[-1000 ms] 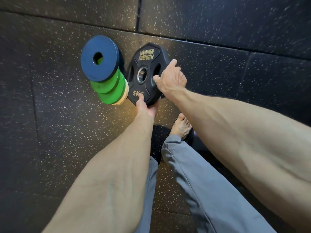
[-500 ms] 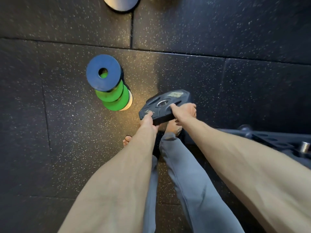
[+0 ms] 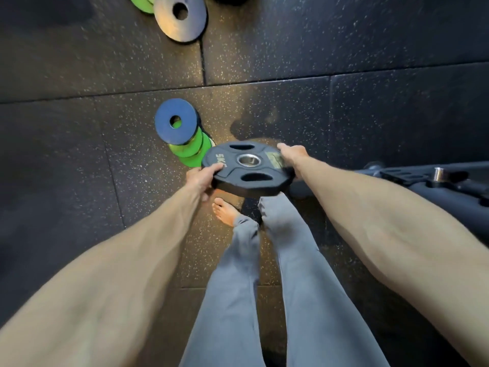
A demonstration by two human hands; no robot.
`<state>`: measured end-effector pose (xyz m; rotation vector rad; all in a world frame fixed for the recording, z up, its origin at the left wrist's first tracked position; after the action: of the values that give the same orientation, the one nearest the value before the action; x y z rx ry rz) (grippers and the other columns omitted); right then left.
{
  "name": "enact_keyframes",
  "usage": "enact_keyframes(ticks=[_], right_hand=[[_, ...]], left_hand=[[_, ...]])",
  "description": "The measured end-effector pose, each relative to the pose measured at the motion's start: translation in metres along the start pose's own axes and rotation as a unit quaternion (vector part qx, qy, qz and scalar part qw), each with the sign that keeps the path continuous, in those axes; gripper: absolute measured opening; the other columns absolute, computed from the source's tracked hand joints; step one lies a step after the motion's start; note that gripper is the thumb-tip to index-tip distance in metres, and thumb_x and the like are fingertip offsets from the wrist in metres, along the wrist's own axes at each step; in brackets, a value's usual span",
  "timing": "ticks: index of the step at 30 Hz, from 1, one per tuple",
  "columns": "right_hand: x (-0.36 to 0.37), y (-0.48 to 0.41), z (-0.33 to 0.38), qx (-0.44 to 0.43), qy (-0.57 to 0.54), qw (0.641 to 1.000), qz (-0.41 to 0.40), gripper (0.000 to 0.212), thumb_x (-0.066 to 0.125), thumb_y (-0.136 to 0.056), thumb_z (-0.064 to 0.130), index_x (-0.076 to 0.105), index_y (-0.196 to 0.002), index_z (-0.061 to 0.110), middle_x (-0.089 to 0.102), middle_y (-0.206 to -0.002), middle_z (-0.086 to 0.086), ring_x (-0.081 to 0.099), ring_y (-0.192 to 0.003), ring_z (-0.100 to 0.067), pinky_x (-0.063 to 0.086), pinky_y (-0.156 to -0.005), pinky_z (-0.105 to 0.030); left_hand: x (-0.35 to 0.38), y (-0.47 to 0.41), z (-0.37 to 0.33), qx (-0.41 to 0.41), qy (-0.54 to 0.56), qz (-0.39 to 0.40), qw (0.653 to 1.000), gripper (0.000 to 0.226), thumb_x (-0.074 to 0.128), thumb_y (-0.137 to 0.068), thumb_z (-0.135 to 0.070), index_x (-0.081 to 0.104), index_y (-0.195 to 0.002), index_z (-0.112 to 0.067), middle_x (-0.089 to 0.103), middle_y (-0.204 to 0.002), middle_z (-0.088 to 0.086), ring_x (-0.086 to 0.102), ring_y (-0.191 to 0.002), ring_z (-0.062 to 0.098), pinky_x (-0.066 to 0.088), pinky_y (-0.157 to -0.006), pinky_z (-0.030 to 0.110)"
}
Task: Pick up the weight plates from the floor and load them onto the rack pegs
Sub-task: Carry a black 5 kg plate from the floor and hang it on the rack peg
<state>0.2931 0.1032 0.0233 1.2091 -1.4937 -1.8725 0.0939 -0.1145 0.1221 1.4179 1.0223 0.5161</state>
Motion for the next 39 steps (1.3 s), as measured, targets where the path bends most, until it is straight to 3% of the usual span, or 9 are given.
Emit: enact_keyframes(ticks=[4,7,13,16,21,24,29,34,39], right_hand=[[-0.014,0.092,0.009,-0.015,-0.009,0.999,-0.028,0.062,0.058,-0.085,0.051,0.061,-0.129,0.008,0.064,-0.129,-0.012,0.062,-0.115,-0.035,0.049,-0.101,-0.042],[-0.035,0.179,0.025,-0.031,-0.021,0.997,-0.063,0.056,0.053,-0.093,0.045,0.059,-0.131,0.005,0.06,-0.136,-0.016,0.056,-0.123,-0.035,0.044,-0.105,-0.039],[-0.074,0.299,0.015,-0.084,-0.114,0.982,-0.128,0.055,0.046,-0.099,0.04,0.055,-0.133,-0.002,0.056,-0.139,-0.02,0.054,-0.126,-0.035,0.043,-0.097,-0.035],[-0.088,0.36,-0.008,-0.097,-0.181,0.965,-0.162,0.05,0.047,-0.101,0.036,0.055,-0.132,-0.002,0.058,-0.136,-0.018,0.057,-0.123,-0.031,0.042,-0.085,-0.031],[-0.104,0.462,-0.059,-0.112,-0.297,0.928,-0.194,0.05,0.047,-0.1,0.032,0.048,-0.136,-0.003,0.054,-0.141,-0.018,0.054,-0.126,-0.032,0.045,-0.097,-0.034],[-0.124,0.517,-0.1,-0.106,-0.335,0.905,-0.239,0.052,0.045,-0.099,0.034,0.051,-0.134,-0.005,0.056,-0.138,-0.021,0.055,-0.124,-0.034,0.046,-0.097,-0.037],[-0.165,0.589,-0.18,-0.106,-0.386,0.864,-0.306,0.059,0.045,-0.1,0.039,0.05,-0.136,-0.007,0.055,-0.14,-0.022,0.055,-0.125,-0.033,0.046,-0.095,-0.034],[-0.197,0.635,-0.276,-0.09,-0.465,0.8,-0.368,0.066,0.049,-0.097,0.048,0.055,-0.13,-0.009,0.058,-0.135,-0.025,0.056,-0.124,-0.036,0.046,-0.1,-0.038],[-0.222,0.67,-0.394,-0.055,-0.531,0.734,-0.42,0.069,0.05,-0.096,0.054,0.06,-0.121,-0.011,0.063,-0.124,-0.027,0.059,-0.118,-0.04,0.048,-0.099,-0.044]], left_hand=[[-0.026,0.039,-0.012,-0.009,-0.005,0.023,1.0,0.059,0.088,-0.063,-0.023,0.064,-0.113,-0.005,0.072,-0.107,0.015,0.07,-0.102,0.026,0.052,-0.099,0.043],[-0.037,0.079,-0.027,-0.001,0.006,0.034,0.999,0.027,0.075,-0.083,-0.016,0.064,-0.106,-0.006,0.072,-0.102,0.012,0.07,-0.089,0.02,0.059,-0.084,0.033],[-0.056,0.165,-0.055,0.048,-0.012,0.103,0.993,0.031,0.061,-0.093,-0.015,0.059,-0.123,-0.008,0.071,-0.112,0.011,0.07,-0.089,0.024,0.061,-0.059,0.037],[-0.065,0.207,-0.072,0.09,-0.039,0.125,0.987,0.037,0.058,-0.092,-0.011,0.056,-0.129,-0.004,0.07,-0.116,0.013,0.071,-0.093,0.027,0.061,-0.058,0.04],[-0.066,0.303,-0.083,0.177,-0.103,0.19,0.96,0.025,0.048,-0.095,-0.005,0.06,-0.116,-0.01,0.073,-0.077,0.005,0.07,-0.057,0.018,0.058,-0.047,0.032],[-0.059,0.361,-0.079,0.215,-0.144,0.232,0.938,0.018,0.052,-0.093,-0.003,0.061,-0.107,-0.009,0.071,-0.069,0.003,0.067,-0.056,0.017,0.053,-0.04,0.026],[-0.035,0.449,-0.056,0.288,-0.198,0.312,0.884,0.023,0.068,-0.084,-0.007,0.067,-0.107,-0.003,0.067,-0.095,0.012,0.066,-0.077,0.024,0.058,-0.068,0.036],[0.006,0.532,-0.008,0.344,-0.286,0.361,0.818,0.019,0.079,-0.077,-0.015,0.073,-0.093,-0.005,0.069,-0.087,0.011,0.063,-0.078,0.026,0.052,-0.081,0.044],[0.052,0.603,0.086,0.352,-0.341,0.428,0.76,0.044,0.086,-0.066,-0.024,0.072,-0.098,0.003,0.066,-0.094,0.018,0.062,-0.085,0.029,0.051,-0.089,0.048]])
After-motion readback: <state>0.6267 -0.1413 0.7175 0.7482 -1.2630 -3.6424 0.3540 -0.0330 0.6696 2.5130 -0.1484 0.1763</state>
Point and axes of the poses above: each hand's wrist, its own y-axis away from the middle knuckle, its own x-axis out of the palm, z = x × y, the point moved 9 cm from there along -y, towards the middle knuckle
